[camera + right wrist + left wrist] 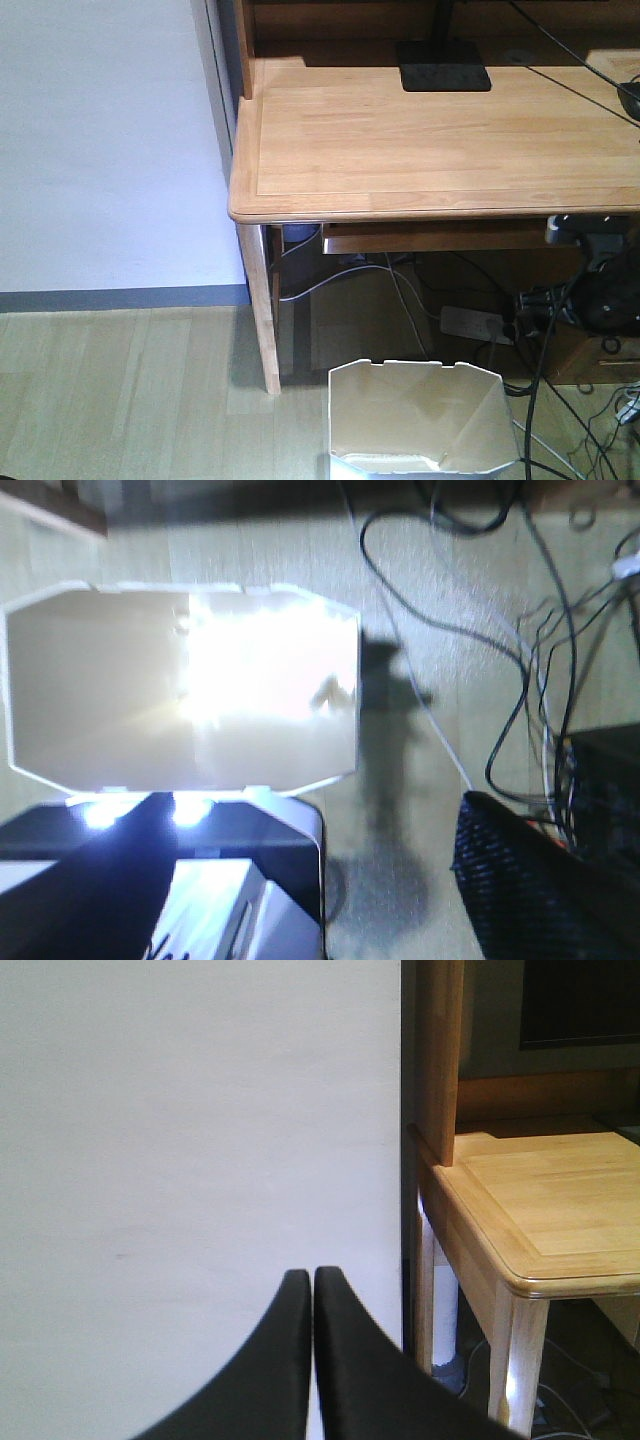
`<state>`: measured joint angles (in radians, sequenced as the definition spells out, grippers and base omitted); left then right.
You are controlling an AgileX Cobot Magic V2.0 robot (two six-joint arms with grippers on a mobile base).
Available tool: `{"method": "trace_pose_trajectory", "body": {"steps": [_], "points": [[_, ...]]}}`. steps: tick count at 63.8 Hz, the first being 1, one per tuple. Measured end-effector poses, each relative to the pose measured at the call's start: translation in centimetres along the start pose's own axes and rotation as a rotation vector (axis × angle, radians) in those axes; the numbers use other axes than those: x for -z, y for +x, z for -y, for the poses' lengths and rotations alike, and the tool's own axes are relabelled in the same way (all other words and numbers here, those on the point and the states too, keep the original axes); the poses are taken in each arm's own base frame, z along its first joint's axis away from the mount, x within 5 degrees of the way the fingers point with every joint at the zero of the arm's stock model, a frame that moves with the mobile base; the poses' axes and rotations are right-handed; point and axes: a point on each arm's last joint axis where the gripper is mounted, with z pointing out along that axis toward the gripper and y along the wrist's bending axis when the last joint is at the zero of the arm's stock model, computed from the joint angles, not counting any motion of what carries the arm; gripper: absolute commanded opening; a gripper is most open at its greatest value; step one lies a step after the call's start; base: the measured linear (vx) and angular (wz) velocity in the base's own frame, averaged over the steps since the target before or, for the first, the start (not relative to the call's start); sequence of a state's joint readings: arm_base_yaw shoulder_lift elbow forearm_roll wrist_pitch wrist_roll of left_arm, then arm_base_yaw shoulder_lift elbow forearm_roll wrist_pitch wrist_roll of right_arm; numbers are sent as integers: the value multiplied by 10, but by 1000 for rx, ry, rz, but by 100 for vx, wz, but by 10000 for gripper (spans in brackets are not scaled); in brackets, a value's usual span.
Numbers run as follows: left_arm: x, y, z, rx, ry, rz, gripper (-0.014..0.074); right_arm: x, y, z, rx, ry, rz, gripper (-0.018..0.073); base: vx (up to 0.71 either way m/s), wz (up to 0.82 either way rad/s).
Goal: Move trash bin to bedside with robot
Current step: 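Lower the right gripper to the white bin's rim and close on it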
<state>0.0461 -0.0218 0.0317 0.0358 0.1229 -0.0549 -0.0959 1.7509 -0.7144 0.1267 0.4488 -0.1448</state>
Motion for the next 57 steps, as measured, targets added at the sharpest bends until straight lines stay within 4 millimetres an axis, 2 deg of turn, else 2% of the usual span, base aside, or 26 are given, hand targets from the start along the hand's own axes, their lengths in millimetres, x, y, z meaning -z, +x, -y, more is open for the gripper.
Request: {"method": "trace_pose_trajectory", "body": {"steps": [20, 28, 35, 43, 57], "points": [[0, 0, 0, 0, 0, 0, -6, -98, -19, 6, 117, -27, -110, 539, 0, 0], [0, 0, 0, 0, 0, 0, -6, -137, -20, 9, 136, -29, -162, 539, 0, 0], [0, 0, 0, 0, 0, 0, -6, -169, -13, 11, 132, -22, -192, 539, 0, 0], [0, 0, 0, 0, 0, 0, -6, -205, 3, 16, 119, -13, -236, 539, 0, 0], [0, 0, 0, 0, 0, 0, -6, -255, 22, 35, 56, -16, -303, 539, 0, 0]]}}
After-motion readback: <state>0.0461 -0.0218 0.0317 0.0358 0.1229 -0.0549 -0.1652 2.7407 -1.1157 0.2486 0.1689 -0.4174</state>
